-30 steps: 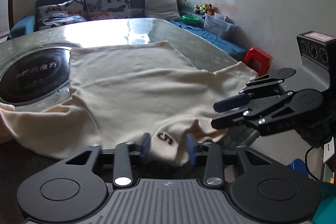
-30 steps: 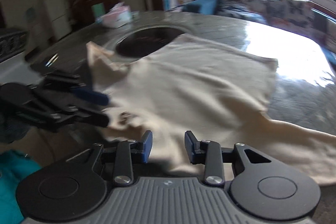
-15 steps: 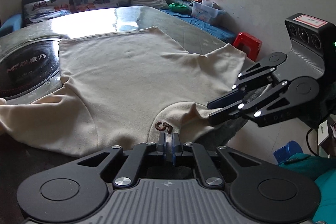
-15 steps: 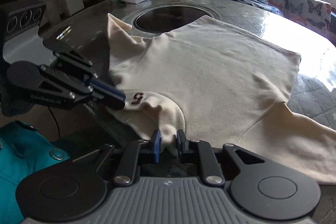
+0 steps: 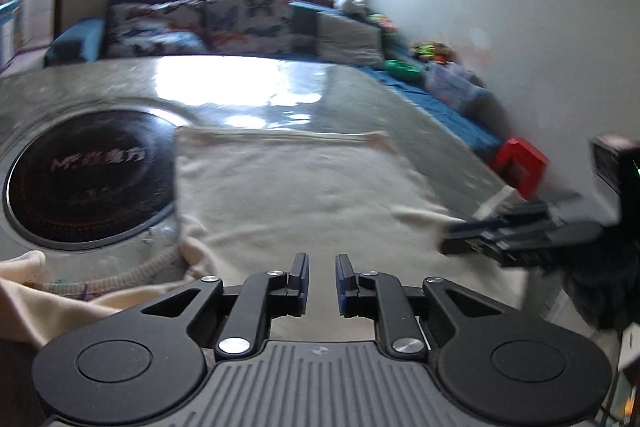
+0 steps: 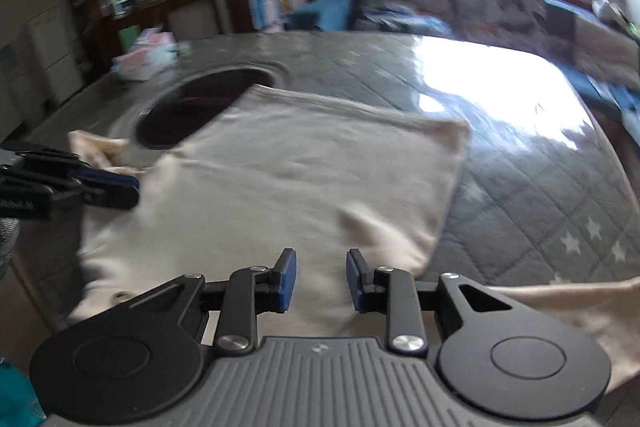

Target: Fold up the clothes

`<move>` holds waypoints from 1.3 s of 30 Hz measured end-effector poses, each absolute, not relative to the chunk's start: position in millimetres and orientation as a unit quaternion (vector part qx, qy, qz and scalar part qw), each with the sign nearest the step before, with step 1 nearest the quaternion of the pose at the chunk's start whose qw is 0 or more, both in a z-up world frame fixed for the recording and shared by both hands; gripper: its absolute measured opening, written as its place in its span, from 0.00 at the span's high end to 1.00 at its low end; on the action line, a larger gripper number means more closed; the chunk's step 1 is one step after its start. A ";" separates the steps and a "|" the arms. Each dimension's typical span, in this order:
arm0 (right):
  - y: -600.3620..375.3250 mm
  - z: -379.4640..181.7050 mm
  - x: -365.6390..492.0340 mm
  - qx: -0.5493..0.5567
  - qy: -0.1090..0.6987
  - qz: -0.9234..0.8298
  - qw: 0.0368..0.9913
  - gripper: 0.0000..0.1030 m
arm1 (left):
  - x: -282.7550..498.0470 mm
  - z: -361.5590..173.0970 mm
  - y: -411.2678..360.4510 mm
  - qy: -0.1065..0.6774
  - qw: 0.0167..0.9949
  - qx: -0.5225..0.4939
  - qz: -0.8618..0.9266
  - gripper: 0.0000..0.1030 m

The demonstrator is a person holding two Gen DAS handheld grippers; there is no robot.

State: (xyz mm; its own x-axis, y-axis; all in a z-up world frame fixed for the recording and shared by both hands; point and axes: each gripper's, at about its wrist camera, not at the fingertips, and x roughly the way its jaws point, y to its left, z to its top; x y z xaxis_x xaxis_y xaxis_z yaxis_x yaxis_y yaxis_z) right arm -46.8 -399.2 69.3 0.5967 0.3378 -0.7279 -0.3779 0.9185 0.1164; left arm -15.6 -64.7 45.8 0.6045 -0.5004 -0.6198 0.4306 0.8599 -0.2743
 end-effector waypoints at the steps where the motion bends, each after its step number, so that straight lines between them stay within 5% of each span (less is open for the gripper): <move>1: -401.6 66.4 -44.5 -0.025 0.406 0.196 0.892 0.74 | -9.4 41.6 -63.2 0.366 0.895 -0.050 -0.251 0.85; 24: -425.3 52.2 83.5 -0.030 0.399 0.108 0.910 0.73 | 0.9 25.8 -34.6 0.378 0.901 -0.079 -0.198 0.84; 35: -404.8 65.4 86.3 -0.061 0.383 0.140 0.911 0.72 | -17.5 44.0 -3.6 0.333 0.935 -0.054 -0.113 0.67; 39: -380.9 76.9 55.9 -0.087 0.369 0.191 0.905 0.64 | -15.7 46.7 9.5 0.317 0.948 -0.009 -0.034 0.61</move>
